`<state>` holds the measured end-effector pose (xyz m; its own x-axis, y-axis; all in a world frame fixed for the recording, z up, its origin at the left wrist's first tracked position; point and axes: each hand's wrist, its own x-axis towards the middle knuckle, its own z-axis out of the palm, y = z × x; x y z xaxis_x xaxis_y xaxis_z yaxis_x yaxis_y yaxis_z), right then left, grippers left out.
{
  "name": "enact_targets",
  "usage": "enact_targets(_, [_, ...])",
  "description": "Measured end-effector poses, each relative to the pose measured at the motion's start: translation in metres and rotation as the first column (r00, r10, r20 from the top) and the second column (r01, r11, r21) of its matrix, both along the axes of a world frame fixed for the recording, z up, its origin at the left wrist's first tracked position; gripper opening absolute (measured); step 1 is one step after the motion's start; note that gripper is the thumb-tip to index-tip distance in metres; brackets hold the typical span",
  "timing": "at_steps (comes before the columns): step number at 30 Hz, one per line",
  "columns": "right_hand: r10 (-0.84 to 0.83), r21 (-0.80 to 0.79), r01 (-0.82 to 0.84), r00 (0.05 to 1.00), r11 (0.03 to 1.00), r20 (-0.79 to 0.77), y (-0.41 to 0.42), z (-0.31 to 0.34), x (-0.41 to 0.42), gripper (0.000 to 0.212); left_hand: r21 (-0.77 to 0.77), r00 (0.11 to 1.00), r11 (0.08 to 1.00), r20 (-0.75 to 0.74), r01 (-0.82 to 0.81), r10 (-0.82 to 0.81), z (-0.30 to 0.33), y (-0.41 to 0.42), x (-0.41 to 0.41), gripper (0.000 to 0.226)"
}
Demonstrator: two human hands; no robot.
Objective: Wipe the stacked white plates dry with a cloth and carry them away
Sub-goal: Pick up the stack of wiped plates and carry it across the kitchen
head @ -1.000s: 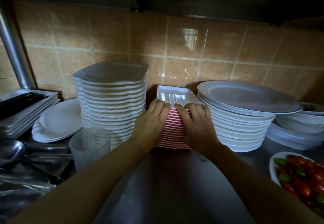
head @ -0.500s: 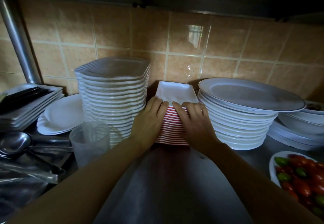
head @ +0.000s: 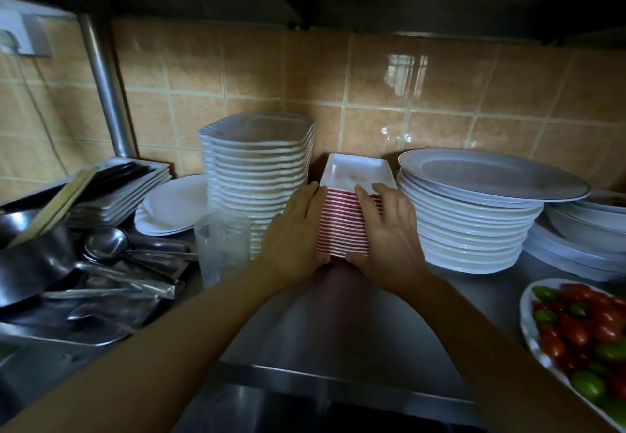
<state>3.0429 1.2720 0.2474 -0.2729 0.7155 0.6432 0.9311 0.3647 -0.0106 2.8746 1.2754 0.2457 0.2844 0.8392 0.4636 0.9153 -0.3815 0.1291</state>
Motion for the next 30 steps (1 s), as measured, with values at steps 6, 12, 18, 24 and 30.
enact_targets(6, [-0.022,-0.029,0.022,1.0,0.999,0.013,-0.043,0.007,-0.019,0.099,0.02,0.999,1.0,0.049,-0.014,0.013,0.01,-0.047,-0.02,0.11])
enact_targets(12, [0.089,-0.116,-0.101,0.991,0.988,-0.1,-0.099,0.012,-0.071,0.098,0.073,0.992,0.995,0.114,-0.068,0.059,0.011,-0.112,-0.075,0.099])
enact_targets(18, [0.282,-0.175,-0.307,0.947,0.935,-0.156,-0.145,0.014,-0.159,0.091,0.045,0.96,0.968,0.145,-0.248,0.239,0.006,-0.19,-0.156,0.095])
enact_targets(24, [0.444,-0.208,-0.467,0.884,0.859,-0.149,-0.183,0.006,-0.25,0.094,0.021,0.871,0.874,0.105,-0.485,0.481,0.001,-0.269,-0.241,0.092])
enact_targets(30, [0.673,-0.252,-0.681,0.728,0.688,-0.128,-0.21,-0.001,-0.336,0.093,-0.044,0.693,0.7,0.112,-0.713,0.712,-0.014,-0.343,-0.307,0.089])
